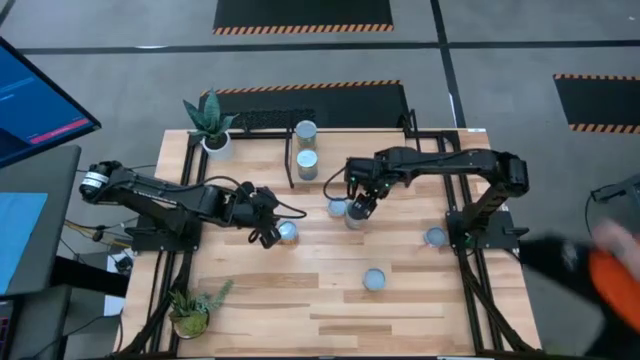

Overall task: Pick and place cans onto a shelf
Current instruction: Put the canned peaches on the shelf

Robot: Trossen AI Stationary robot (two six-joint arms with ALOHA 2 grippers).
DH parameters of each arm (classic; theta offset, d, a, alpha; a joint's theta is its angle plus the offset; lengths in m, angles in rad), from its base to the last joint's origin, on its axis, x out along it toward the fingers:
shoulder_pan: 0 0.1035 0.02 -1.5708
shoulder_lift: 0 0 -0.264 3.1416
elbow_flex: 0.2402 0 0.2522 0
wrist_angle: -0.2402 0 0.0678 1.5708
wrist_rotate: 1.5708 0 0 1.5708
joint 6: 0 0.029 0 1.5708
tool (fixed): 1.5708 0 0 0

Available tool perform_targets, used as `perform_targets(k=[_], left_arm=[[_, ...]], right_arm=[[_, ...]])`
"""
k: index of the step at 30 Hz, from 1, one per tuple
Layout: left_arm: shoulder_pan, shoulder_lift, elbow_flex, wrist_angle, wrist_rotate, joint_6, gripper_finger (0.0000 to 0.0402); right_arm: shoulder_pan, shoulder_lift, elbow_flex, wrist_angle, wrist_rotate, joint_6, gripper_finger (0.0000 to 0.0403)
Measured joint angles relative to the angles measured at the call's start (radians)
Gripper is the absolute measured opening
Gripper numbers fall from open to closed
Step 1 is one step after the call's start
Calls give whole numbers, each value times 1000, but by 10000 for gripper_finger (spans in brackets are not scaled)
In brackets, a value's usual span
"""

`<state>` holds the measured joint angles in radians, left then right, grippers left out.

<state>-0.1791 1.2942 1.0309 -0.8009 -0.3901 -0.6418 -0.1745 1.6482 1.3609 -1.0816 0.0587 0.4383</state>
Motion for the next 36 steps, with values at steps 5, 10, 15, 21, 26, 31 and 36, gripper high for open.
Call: perform_targets(k=[5,10,15,21,26,31,36], left_arm=[[0,0,0,0,-3,-18,163],[0,0,0,0,-16,-18,163],[0,0,0,0,-16,-18,163],[0,0,0,0,-16,-18,163],[0,0,0,0,-16,-18,163],[0,0,0,0,-17,-18,163],[0,0,0,0,-17,-17,163]], right_arm=[[-6,7,-29,29,-25,-29,259],[-5,8,-105,102,-72,-28,259],[-3,4,-137,170,-87,22,258],[-2,5,-139,195,-87,59,223],[-2,6,-139,202,-86,93,140],[-3,6,-139,203,-84,96,39],[-2,6,-111,179,-81,95,12]])
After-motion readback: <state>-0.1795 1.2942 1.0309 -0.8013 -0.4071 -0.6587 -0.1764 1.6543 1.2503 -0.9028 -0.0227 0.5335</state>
